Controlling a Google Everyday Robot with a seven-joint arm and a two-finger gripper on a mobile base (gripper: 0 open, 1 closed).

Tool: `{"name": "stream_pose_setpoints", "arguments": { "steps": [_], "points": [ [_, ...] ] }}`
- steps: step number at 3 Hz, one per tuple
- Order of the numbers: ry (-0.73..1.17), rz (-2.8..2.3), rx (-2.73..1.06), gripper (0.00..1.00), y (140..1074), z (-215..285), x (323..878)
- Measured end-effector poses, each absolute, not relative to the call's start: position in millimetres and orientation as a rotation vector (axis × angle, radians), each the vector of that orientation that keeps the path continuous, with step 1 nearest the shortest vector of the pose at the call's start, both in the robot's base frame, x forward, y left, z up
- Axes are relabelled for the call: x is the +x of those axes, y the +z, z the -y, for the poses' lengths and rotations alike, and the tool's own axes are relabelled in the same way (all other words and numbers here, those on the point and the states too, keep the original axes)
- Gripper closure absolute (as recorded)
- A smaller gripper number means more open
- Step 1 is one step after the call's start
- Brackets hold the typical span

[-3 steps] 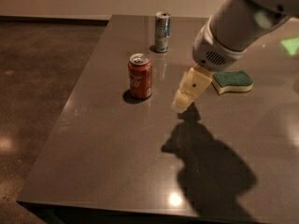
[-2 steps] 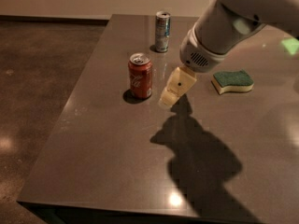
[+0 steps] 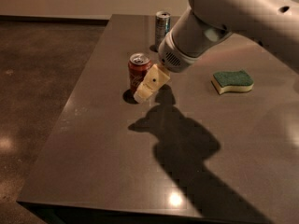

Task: Knock coke can over

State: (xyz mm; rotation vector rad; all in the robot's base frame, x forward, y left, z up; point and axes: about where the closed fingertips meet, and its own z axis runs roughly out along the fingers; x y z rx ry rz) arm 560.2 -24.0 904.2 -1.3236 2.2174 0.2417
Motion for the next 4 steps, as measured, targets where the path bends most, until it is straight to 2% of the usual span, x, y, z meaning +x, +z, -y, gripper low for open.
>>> {"name": "stream_pose_setpoints", "arguments": {
  "steps": [3, 4],
  "points": [
    [0.317, -2.167, -1.27, 0.02, 904, -19, 584],
    [0.338, -2.158, -1.278, 0.25, 905, -23, 589]
  ]
}}
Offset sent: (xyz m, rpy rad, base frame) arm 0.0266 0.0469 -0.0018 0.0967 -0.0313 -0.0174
